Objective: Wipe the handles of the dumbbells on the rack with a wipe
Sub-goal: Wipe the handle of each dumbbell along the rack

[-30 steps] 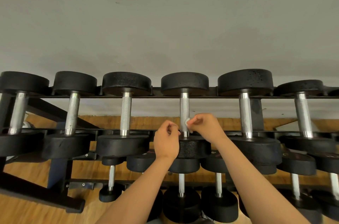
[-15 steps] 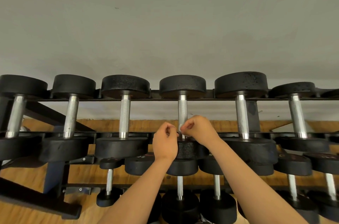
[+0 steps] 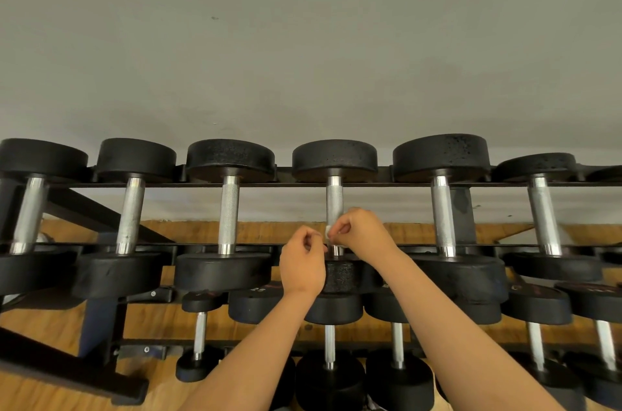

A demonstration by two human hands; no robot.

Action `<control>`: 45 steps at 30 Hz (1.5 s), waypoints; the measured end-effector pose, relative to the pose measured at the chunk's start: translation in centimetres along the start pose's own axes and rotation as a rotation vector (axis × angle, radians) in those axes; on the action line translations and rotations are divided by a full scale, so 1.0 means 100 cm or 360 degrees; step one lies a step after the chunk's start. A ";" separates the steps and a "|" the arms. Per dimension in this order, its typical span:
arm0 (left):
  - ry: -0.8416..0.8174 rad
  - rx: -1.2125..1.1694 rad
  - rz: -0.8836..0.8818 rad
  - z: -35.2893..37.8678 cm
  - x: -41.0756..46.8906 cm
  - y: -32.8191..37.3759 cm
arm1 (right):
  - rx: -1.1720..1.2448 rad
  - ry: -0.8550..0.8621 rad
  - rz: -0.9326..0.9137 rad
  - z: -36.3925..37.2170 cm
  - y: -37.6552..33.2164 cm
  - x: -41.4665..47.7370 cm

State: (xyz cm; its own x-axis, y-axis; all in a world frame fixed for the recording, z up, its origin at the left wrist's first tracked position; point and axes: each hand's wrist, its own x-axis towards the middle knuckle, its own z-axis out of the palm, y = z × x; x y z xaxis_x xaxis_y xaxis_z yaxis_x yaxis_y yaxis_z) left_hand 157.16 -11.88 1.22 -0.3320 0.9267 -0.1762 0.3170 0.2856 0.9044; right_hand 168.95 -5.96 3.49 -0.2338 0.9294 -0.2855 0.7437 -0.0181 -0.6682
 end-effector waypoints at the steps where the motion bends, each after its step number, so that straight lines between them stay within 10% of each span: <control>1: 0.0000 0.0003 -0.0005 0.000 0.000 0.000 | -0.0009 -0.0026 -0.0003 -0.001 0.000 0.001; 31: -0.0009 0.0046 0.0031 0.000 0.001 -0.003 | -0.0048 -0.0141 -0.0084 0.003 0.008 -0.011; 45: -0.0018 -0.0029 -0.0038 -0.001 -0.001 -0.001 | 0.0000 0.0572 -0.0086 -0.003 -0.009 0.032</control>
State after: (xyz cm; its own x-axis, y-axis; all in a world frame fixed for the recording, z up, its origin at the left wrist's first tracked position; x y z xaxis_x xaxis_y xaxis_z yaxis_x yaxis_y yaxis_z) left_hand 157.09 -11.98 1.14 -0.3291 0.9224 -0.2022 0.2929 0.3033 0.9068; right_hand 167.68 -2.83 3.35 -0.0378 0.9992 0.0097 0.7363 0.0344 -0.6758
